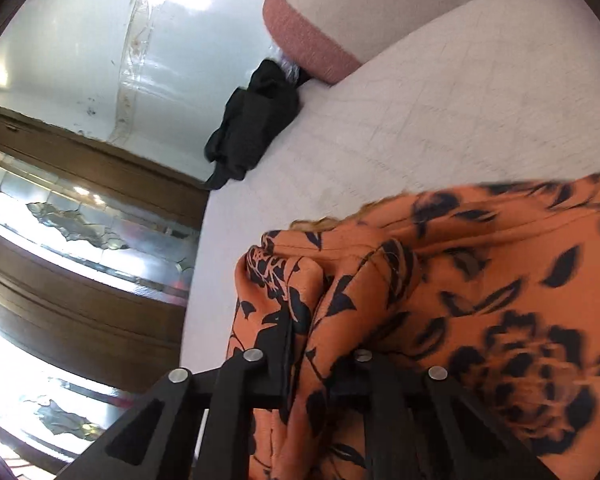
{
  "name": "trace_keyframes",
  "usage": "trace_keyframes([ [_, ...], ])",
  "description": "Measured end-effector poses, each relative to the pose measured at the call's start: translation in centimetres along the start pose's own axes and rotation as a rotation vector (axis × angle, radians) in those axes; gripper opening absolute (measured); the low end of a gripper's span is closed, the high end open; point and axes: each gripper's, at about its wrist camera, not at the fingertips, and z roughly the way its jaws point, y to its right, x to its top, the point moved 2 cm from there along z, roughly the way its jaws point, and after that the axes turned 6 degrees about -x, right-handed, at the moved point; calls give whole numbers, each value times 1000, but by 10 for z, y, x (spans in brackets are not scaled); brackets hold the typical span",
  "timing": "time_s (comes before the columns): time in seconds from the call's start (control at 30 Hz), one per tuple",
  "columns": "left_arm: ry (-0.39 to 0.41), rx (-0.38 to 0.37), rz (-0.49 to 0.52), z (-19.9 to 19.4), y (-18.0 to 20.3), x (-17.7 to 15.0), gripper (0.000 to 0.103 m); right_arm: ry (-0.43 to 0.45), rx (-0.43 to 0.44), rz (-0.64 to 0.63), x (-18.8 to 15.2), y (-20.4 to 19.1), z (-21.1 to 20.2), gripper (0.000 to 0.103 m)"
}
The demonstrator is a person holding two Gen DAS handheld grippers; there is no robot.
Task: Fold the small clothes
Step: 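Fold the held corner over the bundle with the left gripper toward the right gripper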
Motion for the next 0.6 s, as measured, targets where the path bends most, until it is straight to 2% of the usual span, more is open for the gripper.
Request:
trace_keyframes([
  [0.1,12,-90,-38,12,22,16,18,61,-24,-27,9,9,-32,13],
  [0.23,6,-197,-64,39,58,34,18,158,-81,-19,20,42,-84,13],
  [0.4,-91,-280,-155,90,79,42,17,229,-177,1,30,92,-121,13],
  [0.5,-182,-288,-182,106,79,40,19,179,-182,45,34,121,-119,13],
  [0.57,-201,-285,-146,97,79,41,26,138,-224,31,34,134,-111,13],
  [0.6,-209,-302,-124,88,80,43,36,120,-222,33,33,137,-108,16],
])
